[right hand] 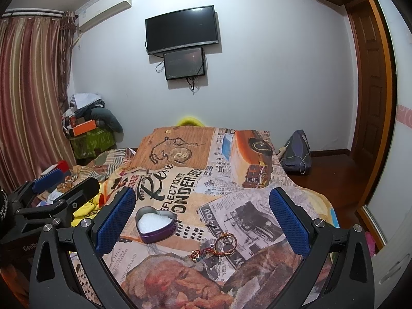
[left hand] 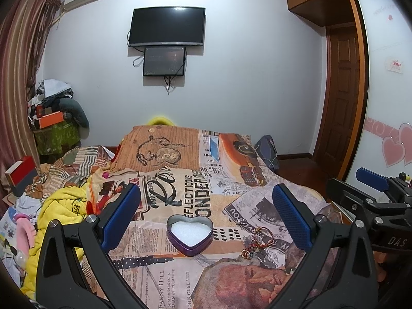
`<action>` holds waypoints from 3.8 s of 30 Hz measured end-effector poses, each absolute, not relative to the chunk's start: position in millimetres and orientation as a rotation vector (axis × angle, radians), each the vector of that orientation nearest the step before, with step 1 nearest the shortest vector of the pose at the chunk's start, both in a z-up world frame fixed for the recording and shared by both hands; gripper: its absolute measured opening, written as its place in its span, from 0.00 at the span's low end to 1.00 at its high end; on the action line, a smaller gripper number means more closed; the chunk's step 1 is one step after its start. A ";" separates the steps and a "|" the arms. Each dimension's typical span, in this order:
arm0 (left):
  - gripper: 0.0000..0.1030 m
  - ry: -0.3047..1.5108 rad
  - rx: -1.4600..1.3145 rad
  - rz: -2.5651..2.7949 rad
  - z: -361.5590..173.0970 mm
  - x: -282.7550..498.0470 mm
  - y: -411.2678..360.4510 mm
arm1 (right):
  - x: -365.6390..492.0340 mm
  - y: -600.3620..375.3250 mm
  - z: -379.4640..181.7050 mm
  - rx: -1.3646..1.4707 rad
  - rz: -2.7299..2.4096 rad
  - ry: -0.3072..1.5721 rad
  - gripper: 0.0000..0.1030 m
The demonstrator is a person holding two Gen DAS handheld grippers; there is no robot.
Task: Organize jewelry
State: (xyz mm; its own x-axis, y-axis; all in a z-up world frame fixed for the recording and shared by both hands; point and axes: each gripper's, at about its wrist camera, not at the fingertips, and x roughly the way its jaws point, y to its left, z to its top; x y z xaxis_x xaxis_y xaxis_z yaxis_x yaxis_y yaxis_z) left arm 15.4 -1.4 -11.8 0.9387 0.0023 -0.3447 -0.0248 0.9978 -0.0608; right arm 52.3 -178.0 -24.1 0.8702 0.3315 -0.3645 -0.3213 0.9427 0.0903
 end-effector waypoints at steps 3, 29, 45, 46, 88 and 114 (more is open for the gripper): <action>1.00 0.378 -0.063 0.012 -16.9 24.3 -1.5 | 58.6 -180.0 -29.1 0.023 0.329 0.409 1.00; 0.46 0.870 0.009 -0.272 -161.9 139.3 -48.8 | 125.8 -226.2 -130.0 0.012 0.328 0.816 0.57; 0.11 1.005 -0.067 -0.421 -191.4 156.6 -54.0 | 148.5 -216.5 -155.7 0.052 0.416 0.919 0.54; 0.08 1.010 -0.064 -0.421 -193.1 157.7 -55.1 | 149.1 -216.8 -157.1 0.055 0.418 0.924 0.54; 0.00 0.782 -0.148 -0.326 -137.6 157.0 -0.1 | 199.5 -190.8 -177.3 -0.044 0.470 1.031 0.22; 0.00 0.654 -0.153 -0.298 -80.8 140.0 12.2 | 189.0 -185.4 -136.9 -0.037 0.459 0.920 0.19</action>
State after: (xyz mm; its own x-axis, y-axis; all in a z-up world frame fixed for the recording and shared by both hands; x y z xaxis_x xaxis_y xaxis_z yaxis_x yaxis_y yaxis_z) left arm 140.0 12.2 -80.8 0.7532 -0.3193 -0.5751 0.2236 0.9465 -0.2326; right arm 189.0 -185.4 -136.9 0.5160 0.3667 -0.7742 -0.3981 0.9029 0.1623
